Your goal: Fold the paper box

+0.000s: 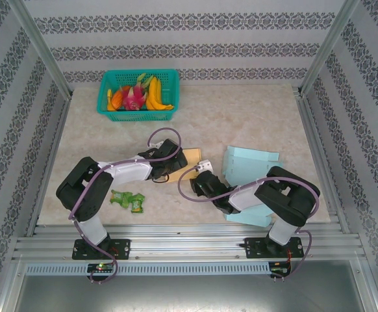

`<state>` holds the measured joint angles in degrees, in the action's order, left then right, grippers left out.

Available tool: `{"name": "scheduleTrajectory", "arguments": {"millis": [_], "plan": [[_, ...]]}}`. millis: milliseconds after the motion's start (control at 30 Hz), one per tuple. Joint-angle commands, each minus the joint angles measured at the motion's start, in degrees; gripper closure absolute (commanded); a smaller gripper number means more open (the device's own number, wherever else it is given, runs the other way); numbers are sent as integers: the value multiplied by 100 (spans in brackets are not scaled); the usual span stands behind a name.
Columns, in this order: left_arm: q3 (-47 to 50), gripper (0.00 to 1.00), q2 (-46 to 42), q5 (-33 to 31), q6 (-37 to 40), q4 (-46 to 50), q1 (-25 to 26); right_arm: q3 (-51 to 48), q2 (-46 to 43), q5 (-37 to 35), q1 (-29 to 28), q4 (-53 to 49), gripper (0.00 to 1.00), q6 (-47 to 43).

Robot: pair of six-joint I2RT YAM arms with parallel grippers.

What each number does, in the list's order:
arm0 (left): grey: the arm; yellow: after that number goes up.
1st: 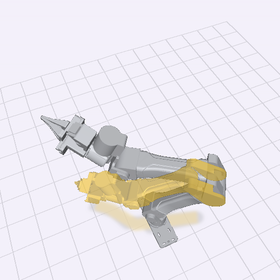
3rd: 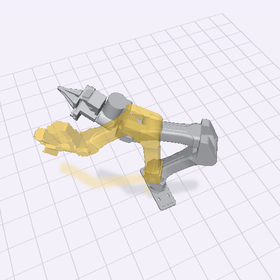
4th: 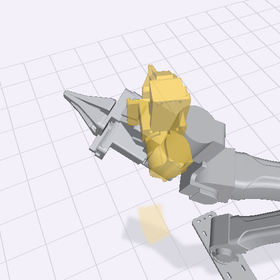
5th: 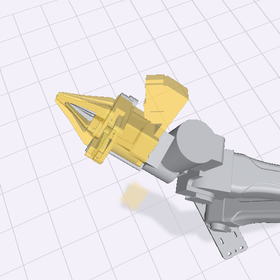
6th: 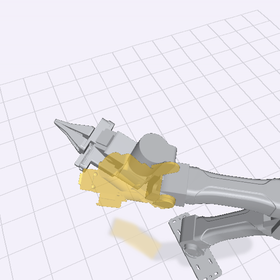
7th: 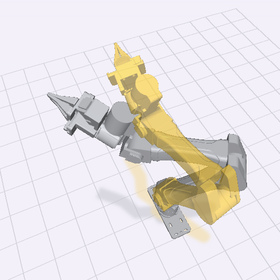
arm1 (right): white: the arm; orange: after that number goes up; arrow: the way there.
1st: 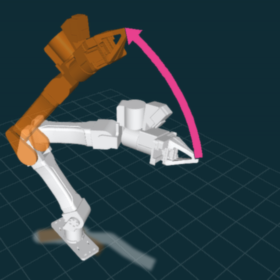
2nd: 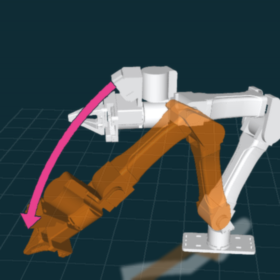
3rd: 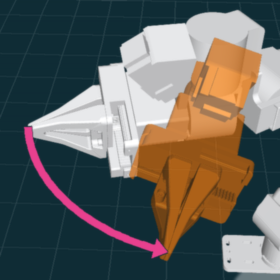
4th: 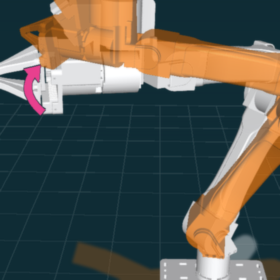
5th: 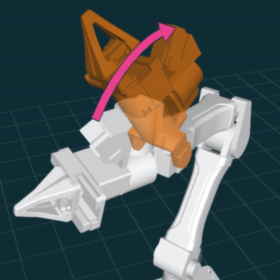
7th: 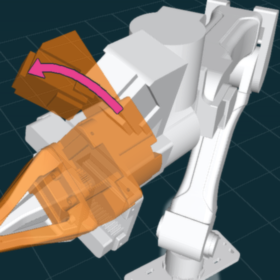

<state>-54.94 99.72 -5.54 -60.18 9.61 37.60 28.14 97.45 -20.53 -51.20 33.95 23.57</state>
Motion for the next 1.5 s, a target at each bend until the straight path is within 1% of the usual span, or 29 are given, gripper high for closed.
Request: {"name": "scheduleTrajectory", "arguments": {"millis": [0, 167, 333, 467, 600, 700, 800, 900, 967, 1033, 1133, 1167, 1200, 1267, 1300, 1333, 1367, 1467], "plan": [[320, 6, 495, 450, 432, 1392, 291, 258, 164, -192, 182, 437, 55, 34], [279, 7, 572, 782, 490, 1219, 327, 504, 341, -73, 259, 461, 55, -100], [177, 7, 601, 817, 559, 1254, 388, 697, 455, -18, 353, 468, 55, -107], [107, 7, 550, 846, 602, 1316, 388, 815, 370, 269, 515, 167, 53, -11], [68, 7, 400, 948, 622, 1299, 388, 731, 200, 621, 766, -67, 52, 196], [50, 6, 194, 1054, 633, 1259, 388, 668, -37, 966, 951, -354, 51, 286], [45, 6, -163, 1144, 655, 1246, 388, 650, -346, 1360, 1153, -860, 51, 374], [66, 4, -686, 1017, 681, 1261, 388, 556, -743, 1792, 1416, -1278, 51, 529], [57, 3, -1068, 779, 736, 1326, 390, 541, -988, 2150, 1671, -1612, 52, 689], [-18, 3, -1354, 450, 792, 1496, 388, 647, -1141, 2595, 1955, -2060, 55, 741], [-94, 3, -1672, 77, 992, 1629, 347, 868, -1234, 2988, 2372, -2672, 72, 642], [-98, 2, -1747, 32, 1084, 1594, 309, 902, -1229, 3136, 2507, -2746, 78, 634], [-102, 1, -1787, 29, 1224, 1497, 265, 912, -1235, 3271, 2615, -2747, 83, 674], [-139, 0, -1710, 169, 1618, 1146, 52, 925, -1195, 3507, 2782, -2688, 91, 828], [-179, 0, -1606, 299, 1781, 1004, -84, 958, -1148, 3566, 2810, -2689, 91, 898], [-213, 0, -1476, 539, 2032, 744, -265, 1025, -1077, 3676, 2832, -2687, 97, 941], [-223, 0, -1339, 786, 2248, 418, -411, 1117, -975, 3798, 2843, -2707, 100, 981], [-396, 0, -895, 1264, 2715, -129, -703, 1334, -642, 4225, 2860, -2690, 100, 1213]]}}
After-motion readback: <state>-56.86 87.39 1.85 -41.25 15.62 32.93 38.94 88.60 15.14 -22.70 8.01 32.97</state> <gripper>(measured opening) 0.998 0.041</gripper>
